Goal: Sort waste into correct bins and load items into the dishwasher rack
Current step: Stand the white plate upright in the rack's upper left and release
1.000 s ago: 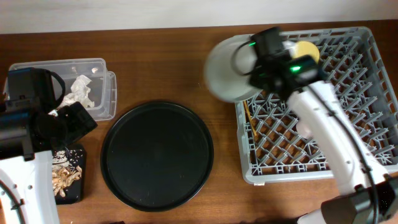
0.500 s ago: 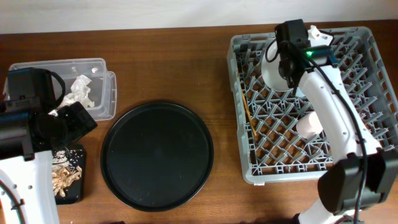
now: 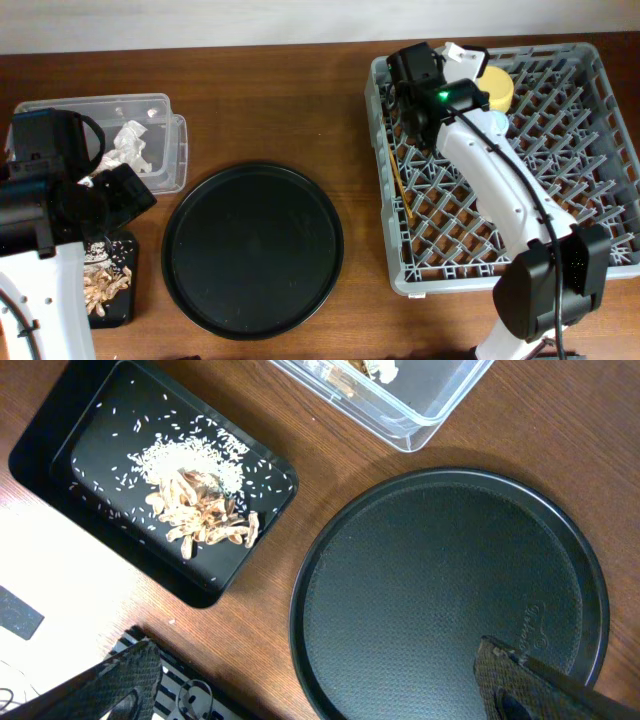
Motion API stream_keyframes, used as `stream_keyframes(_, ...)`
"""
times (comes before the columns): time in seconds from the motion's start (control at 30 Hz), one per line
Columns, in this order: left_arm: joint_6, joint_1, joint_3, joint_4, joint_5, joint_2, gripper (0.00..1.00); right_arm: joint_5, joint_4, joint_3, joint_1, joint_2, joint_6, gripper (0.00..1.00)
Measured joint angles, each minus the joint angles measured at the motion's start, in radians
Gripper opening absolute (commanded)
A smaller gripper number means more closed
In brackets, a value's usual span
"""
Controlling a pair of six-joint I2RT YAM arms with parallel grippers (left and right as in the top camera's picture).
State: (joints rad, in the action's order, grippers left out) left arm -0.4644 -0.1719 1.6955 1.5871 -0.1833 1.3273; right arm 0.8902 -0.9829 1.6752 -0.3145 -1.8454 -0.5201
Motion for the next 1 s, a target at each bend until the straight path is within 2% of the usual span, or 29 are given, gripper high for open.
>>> stream_keyframes(0.17, 0.000, 0.000, 0.000, 0.000, 0.000, 0.000, 0.99, 0.027, 0.000, 0.000, -0.005, 0.000, 0.022, 0.04)
stream_keyframes(0.27, 0.000, 0.000, 0.000, 0.000, 0.000, 0.000, 0.99, 0.012, -0.001, 0.000, -0.008, 0.000, 0.056, 0.09)
stream_keyframes(0.3, 0.000, 0.000, 0.000, 0.000, 0.000, 0.000, 0.99, -0.004, -0.002, 0.000, -0.014, 0.000, 0.068, 0.16)
stream_keyframes(0.37, 0.000, 0.000, 0.000, 0.000, 0.000, 0.000, 0.99, -0.025, -0.004, 0.000, -0.034, 0.000, 0.083, 0.42)
stream_keyframes(0.4, 0.000, 0.000, 0.000, 0.000, 0.000, 0.000, 0.99, -0.028, -0.004, 0.000, -0.042, 0.000, 0.089, 0.65)
stream_keyframes(0.5, 0.000, 0.000, 0.000, 0.000, 0.000, 0.000, 0.99, -0.048, -0.014, 0.000, -0.079, 0.000, 0.101, 0.85)
stream_keyframes(0.53, 0.000, 0.000, 0.000, 0.000, 0.000, 0.000, 0.99, -0.059, -0.027, 0.000, -0.090, 0.000, 0.101, 0.99)
stream_keyframes(0.67, 0.000, 0.000, 0.000, 0.000, 0.000, 0.000, 0.99, -0.122, -0.132, 0.005, -0.134, 0.001, 0.101, 0.98)
stream_keyframes(0.8, 0.000, 0.000, 0.000, 0.000, 0.000, 0.000, 0.99, -0.217, -0.250, 0.034, -0.194, 0.047, 0.015, 0.98)
stream_keyframes(1.0, 0.000, 0.000, 0.000, 0.000, 0.000, 0.000, 0.99, -0.382, -0.355, 0.065, -0.233, 0.352, -0.083, 0.98)
